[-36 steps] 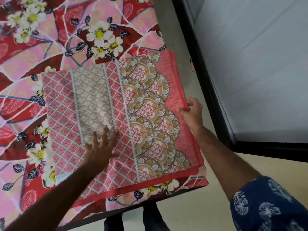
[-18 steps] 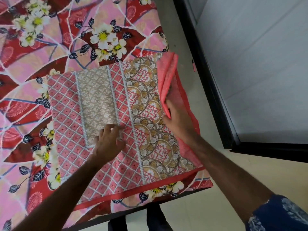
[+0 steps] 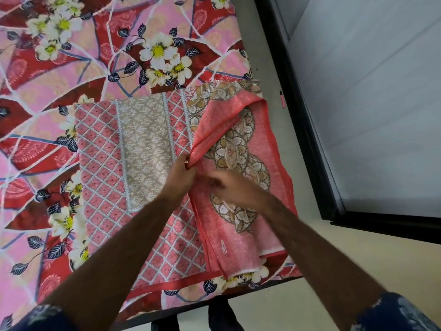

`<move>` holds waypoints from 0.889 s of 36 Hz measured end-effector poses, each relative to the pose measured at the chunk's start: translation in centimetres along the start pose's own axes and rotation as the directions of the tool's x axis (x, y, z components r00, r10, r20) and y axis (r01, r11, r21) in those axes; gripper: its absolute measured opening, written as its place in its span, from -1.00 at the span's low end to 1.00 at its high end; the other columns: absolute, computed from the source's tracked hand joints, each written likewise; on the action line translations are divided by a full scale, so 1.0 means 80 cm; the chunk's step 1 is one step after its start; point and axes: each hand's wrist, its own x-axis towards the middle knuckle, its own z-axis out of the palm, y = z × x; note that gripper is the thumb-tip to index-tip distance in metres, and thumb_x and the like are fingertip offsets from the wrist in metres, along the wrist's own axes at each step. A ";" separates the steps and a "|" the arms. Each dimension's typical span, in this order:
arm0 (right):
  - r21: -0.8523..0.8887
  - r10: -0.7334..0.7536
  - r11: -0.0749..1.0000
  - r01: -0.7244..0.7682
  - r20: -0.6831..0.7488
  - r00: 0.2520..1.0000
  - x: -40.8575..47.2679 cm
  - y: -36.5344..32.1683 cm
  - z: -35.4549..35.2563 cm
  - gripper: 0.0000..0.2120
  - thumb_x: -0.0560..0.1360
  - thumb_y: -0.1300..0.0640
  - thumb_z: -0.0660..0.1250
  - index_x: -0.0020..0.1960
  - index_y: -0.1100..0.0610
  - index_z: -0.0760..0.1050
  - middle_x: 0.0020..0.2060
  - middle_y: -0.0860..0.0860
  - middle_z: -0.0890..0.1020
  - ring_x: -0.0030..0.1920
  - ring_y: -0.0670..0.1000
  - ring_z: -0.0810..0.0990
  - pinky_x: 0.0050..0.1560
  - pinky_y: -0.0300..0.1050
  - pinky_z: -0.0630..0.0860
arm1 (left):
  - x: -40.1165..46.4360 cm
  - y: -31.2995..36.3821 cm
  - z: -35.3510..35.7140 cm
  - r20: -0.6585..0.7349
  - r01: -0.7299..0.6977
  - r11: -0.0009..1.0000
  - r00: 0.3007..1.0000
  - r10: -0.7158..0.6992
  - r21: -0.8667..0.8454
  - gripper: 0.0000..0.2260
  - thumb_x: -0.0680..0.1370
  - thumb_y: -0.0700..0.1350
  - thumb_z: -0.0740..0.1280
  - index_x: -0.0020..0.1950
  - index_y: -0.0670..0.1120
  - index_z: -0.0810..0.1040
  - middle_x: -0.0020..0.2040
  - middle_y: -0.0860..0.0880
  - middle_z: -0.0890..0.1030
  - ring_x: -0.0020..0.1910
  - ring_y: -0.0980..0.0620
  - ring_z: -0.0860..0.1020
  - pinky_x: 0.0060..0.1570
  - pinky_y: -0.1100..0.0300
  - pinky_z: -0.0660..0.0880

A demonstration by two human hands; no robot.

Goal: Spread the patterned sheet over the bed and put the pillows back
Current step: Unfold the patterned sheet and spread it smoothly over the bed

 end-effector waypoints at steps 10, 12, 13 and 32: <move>-0.485 -0.054 0.813 -0.322 -0.614 0.788 0.076 0.075 -0.113 -0.28 0.42 0.12 0.49 0.50 0.13 0.28 0.39 0.16 0.38 0.32 0.16 0.42 0.25 -0.04 0.46 | 0.001 -0.015 0.003 -0.106 -0.093 0.993 0.989 0.100 0.066 -0.86 0.68 -0.13 0.22 0.03 -0.06 0.56 -0.19 0.09 0.57 -0.24 0.14 0.52 -0.35 0.25 0.36; -0.612 -0.096 0.706 -0.355 -0.580 0.809 0.093 0.069 -0.116 -0.06 0.33 -0.03 0.55 0.58 0.07 0.17 0.49 0.18 0.30 0.44 0.22 0.31 0.42 0.21 0.30 | 0.004 -0.017 0.005 -0.125 -0.124 0.990 0.983 0.131 0.064 -0.82 0.68 -0.10 0.23 -0.06 -0.06 0.57 -0.24 0.09 0.56 -0.27 0.10 0.52 -0.35 0.21 0.35; -0.660 -0.095 0.671 -0.337 -0.527 0.844 0.101 0.065 -0.116 0.03 0.29 -0.06 0.57 0.61 0.04 0.10 0.53 0.18 0.24 0.50 0.24 0.25 0.46 0.29 0.22 | 0.006 -0.016 0.006 -0.133 -0.129 0.990 0.982 0.136 0.063 -0.78 0.68 -0.08 0.23 -0.10 -0.07 0.58 -0.27 0.09 0.56 -0.29 0.09 0.51 -0.35 0.19 0.35; -0.355 -0.004 0.894 -0.272 -0.615 0.789 0.136 0.023 -0.211 -0.69 0.53 0.25 0.16 0.14 0.07 0.59 0.00 0.13 0.68 0.01 0.20 0.63 -0.08 -0.03 0.49 | -0.017 -0.008 0.054 0.083 -0.270 0.949 0.962 0.259 0.166 -0.77 0.56 -0.21 0.35 0.18 -0.07 0.42 -0.12 0.02 0.56 -0.23 0.07 0.52 -0.29 0.24 0.36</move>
